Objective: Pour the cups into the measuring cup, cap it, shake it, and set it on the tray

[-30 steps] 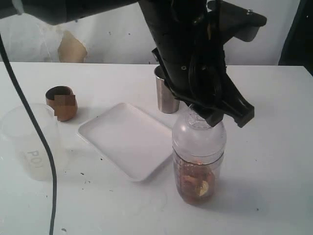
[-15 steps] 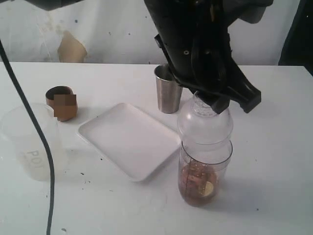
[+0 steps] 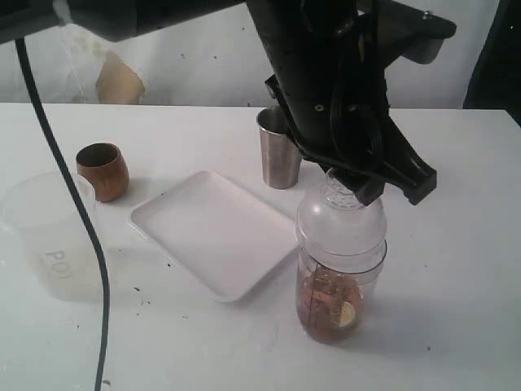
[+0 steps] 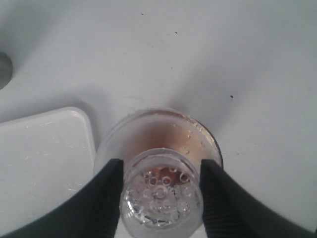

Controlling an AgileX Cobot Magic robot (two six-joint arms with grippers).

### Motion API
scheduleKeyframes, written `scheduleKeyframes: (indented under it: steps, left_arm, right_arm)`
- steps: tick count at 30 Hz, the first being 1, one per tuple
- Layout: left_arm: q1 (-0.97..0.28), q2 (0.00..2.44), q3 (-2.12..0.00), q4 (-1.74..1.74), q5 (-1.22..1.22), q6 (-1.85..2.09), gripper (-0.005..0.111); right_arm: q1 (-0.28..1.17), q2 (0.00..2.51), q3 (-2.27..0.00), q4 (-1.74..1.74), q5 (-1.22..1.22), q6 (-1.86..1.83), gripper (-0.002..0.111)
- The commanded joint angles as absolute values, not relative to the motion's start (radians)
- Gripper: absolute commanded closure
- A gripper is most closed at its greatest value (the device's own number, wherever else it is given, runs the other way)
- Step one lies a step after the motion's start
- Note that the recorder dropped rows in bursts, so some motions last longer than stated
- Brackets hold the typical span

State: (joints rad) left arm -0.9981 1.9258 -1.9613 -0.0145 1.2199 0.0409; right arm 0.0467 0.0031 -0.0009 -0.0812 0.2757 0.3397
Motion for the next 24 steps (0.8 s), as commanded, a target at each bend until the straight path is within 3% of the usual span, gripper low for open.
scheduleKeyframes:
  steps: [1,24]
  left_arm:
    - [-1.002,1.926,-1.947,-0.029,1.221,0.042,0.107]
    - [-1.002,1.926,-1.915,-0.082,1.221,0.06,0.107]
  right_arm:
    - [0.05,0.0,0.0,-0.08,0.263,0.335,0.108]
    - [0.05,0.0,0.0,-0.08,0.263,0.335,0.108]
